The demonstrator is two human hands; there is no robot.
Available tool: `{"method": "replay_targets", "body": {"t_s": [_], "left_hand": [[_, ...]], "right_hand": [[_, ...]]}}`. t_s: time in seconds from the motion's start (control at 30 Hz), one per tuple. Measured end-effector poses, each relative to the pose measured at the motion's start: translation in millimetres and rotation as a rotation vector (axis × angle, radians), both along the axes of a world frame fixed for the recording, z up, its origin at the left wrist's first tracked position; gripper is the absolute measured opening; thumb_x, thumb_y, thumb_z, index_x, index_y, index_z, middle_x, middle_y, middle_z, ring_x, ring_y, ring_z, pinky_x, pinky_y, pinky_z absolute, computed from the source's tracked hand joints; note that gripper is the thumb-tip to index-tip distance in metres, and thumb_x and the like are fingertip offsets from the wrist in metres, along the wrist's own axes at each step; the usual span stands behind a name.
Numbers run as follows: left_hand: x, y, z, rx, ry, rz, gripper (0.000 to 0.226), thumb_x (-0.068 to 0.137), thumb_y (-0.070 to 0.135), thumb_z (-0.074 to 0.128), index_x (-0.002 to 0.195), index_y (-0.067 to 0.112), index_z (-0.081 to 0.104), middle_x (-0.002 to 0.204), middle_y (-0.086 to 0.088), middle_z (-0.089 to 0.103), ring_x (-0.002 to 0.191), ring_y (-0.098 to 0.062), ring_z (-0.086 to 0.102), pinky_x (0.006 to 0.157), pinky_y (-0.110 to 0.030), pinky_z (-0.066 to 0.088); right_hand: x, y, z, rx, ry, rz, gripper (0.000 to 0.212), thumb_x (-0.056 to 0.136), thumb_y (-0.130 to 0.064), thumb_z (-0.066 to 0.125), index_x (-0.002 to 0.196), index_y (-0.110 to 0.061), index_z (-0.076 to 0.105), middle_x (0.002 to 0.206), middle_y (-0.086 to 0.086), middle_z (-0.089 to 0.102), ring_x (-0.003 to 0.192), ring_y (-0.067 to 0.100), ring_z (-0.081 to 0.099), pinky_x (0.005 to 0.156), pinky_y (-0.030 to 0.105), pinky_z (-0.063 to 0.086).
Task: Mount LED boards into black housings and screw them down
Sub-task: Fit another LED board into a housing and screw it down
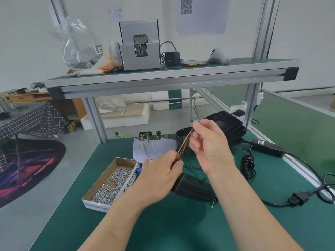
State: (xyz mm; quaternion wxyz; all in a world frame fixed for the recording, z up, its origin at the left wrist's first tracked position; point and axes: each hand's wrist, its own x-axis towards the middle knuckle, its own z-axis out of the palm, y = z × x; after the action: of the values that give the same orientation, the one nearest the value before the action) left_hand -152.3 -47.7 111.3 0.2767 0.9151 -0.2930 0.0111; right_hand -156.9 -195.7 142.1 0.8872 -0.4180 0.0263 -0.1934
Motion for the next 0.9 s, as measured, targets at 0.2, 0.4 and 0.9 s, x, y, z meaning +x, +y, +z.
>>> {"method": "replay_targets", "body": {"t_s": [0.2, 0.4, 0.9], "left_hand": [[20.6, 32.1, -20.8, -0.620, 0.380, -0.172, 0.053, 0.074, 0.068, 0.066, 0.124, 0.048, 0.063, 0.124, 0.012, 0.068, 0.119, -0.006, 0.060, 0.098, -0.017, 0.043], [32.2, 20.3, -30.4, -1.010, 0.573, -0.254, 0.070, 0.062, 0.043, 0.093, 0.122, 0.021, 0.065, 0.122, -0.010, 0.065, 0.113, -0.024, 0.058, 0.097, -0.036, 0.041], [43.5, 20.3, -26.4, -1.477, 1.068, 0.015, 0.030, 0.085, 0.031, 0.061, 0.080, 0.009, 0.080, 0.074, -0.008, 0.073, 0.057, -0.018, 0.070, 0.052, -0.026, 0.058]], "right_hand": [[7.5, -4.5, 10.4, 0.417, -0.203, 0.281, 0.017, 0.084, -0.010, 0.064, 0.081, -0.017, 0.049, 0.054, -0.004, 0.042, 0.042, 0.006, 0.041, 0.044, 0.017, 0.038], [12.9, -12.1, 15.2, 0.644, -0.151, 0.288, 0.020, 0.084, -0.009, 0.061, 0.072, -0.015, 0.047, 0.051, -0.003, 0.044, 0.042, 0.006, 0.042, 0.042, 0.014, 0.041], [-13.1, -16.1, -5.8, -1.877, 0.248, -0.462, 0.025, 0.103, -0.039, 0.044, 0.095, -0.034, 0.068, 0.096, -0.008, 0.060, 0.093, 0.024, 0.056, 0.069, 0.035, 0.040]]}}
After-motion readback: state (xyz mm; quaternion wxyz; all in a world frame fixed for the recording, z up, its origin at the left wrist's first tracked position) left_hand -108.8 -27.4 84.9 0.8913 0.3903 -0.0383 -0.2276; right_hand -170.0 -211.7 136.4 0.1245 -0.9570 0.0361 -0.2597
